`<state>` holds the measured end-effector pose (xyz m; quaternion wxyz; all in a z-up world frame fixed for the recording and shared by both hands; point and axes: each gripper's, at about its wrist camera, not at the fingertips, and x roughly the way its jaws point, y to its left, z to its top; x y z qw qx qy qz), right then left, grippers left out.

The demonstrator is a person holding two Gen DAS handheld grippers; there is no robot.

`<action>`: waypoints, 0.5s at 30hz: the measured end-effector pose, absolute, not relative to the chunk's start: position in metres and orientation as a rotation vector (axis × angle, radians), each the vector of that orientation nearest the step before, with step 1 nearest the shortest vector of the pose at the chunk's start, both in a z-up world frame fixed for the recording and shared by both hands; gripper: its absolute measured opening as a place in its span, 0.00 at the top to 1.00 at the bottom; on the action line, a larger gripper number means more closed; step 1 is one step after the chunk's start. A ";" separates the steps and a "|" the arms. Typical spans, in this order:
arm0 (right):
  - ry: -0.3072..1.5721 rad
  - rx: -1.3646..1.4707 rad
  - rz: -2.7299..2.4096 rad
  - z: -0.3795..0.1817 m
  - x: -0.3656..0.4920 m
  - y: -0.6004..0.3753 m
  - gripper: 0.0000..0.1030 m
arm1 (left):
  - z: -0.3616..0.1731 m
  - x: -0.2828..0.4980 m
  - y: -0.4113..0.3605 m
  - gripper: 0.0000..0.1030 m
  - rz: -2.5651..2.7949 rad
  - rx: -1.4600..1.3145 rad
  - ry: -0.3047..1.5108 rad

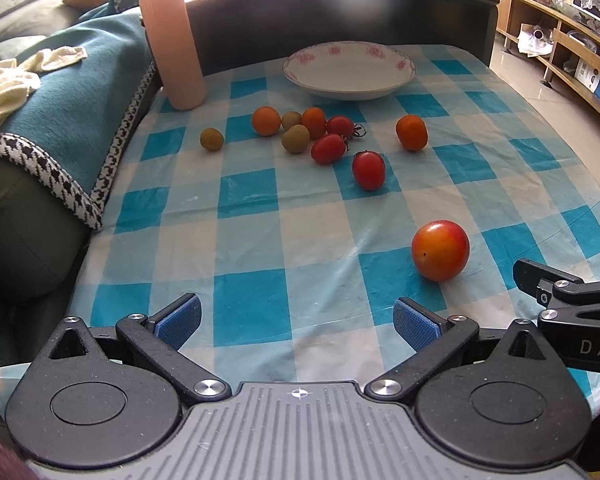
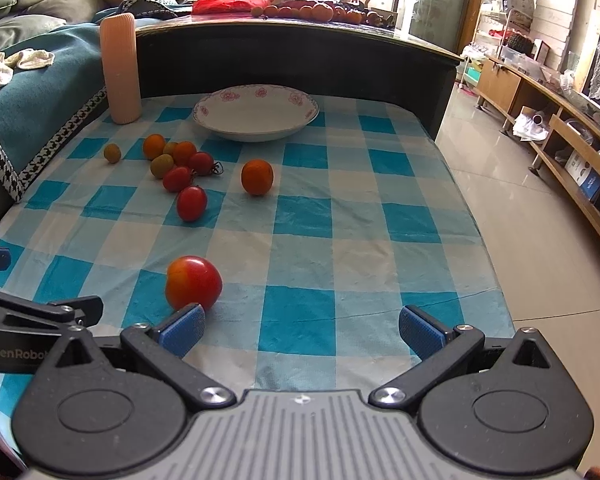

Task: Organize fruits
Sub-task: 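Move the right tool toward the large red tomato while the left tool advances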

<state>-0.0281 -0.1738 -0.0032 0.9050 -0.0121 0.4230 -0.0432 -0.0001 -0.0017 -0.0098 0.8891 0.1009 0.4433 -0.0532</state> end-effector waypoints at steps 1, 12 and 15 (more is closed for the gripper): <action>0.876 -0.023 -0.089 -0.003 -0.028 -0.174 0.00 | -0.010 0.000 -0.002 0.00 -0.110 0.209 0.922; 0.888 -0.017 -0.082 -0.005 -0.026 -0.173 0.00 | -0.011 0.001 -0.001 0.00 -0.110 0.208 0.936; 0.890 -0.018 -0.078 -0.005 -0.026 -0.172 0.00 | -0.011 0.002 -0.001 0.00 -0.109 0.208 0.939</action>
